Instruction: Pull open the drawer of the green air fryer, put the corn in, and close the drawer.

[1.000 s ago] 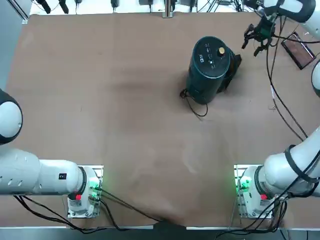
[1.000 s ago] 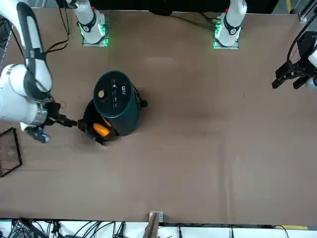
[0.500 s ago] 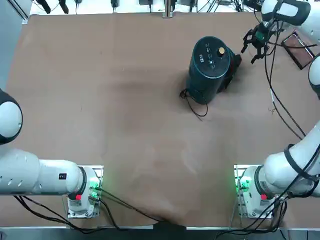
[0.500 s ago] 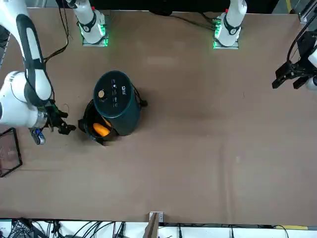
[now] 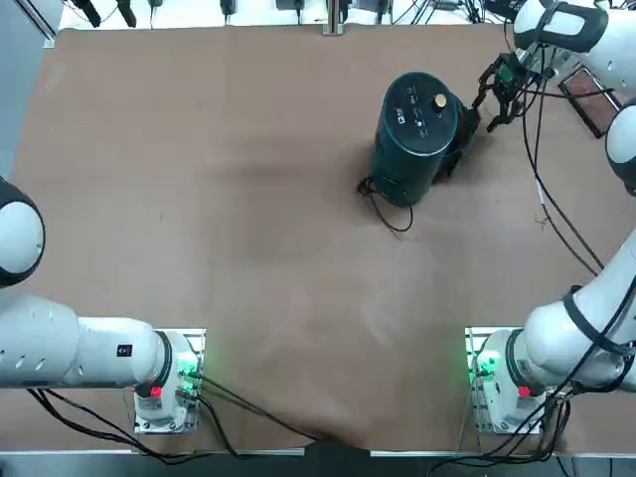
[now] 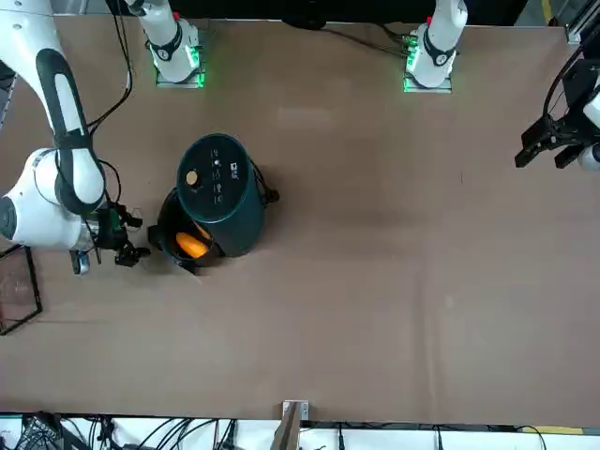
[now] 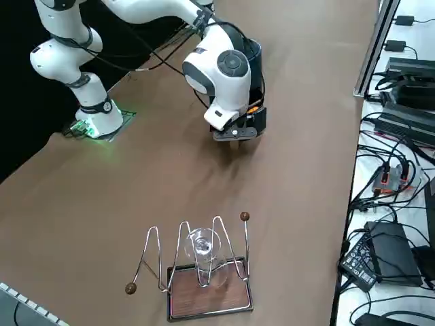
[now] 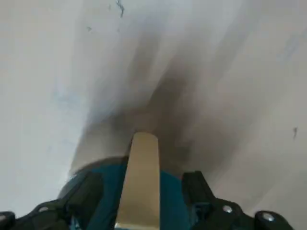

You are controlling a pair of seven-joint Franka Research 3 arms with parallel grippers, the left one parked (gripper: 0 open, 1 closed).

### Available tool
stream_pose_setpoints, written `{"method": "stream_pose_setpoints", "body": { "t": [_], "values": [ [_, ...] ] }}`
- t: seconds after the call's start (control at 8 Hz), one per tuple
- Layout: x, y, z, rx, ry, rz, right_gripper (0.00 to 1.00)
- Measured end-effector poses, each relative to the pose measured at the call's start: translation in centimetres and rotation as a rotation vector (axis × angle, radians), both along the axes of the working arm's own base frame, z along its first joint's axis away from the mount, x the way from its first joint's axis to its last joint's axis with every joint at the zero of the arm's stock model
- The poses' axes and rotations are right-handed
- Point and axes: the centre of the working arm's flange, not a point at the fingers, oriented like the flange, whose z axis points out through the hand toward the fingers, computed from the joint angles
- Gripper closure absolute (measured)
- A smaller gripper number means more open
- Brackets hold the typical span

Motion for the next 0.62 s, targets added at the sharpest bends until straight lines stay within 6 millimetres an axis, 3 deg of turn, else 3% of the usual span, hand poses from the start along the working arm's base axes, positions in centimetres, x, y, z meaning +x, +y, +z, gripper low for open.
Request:
{"method": "stream_pose_setpoints", "body": {
  "t": [0.62],
  "values": [
    [-0.07,0.49,-0.87,-0.001,0.057,-0.121,0.0]
  ]
}}
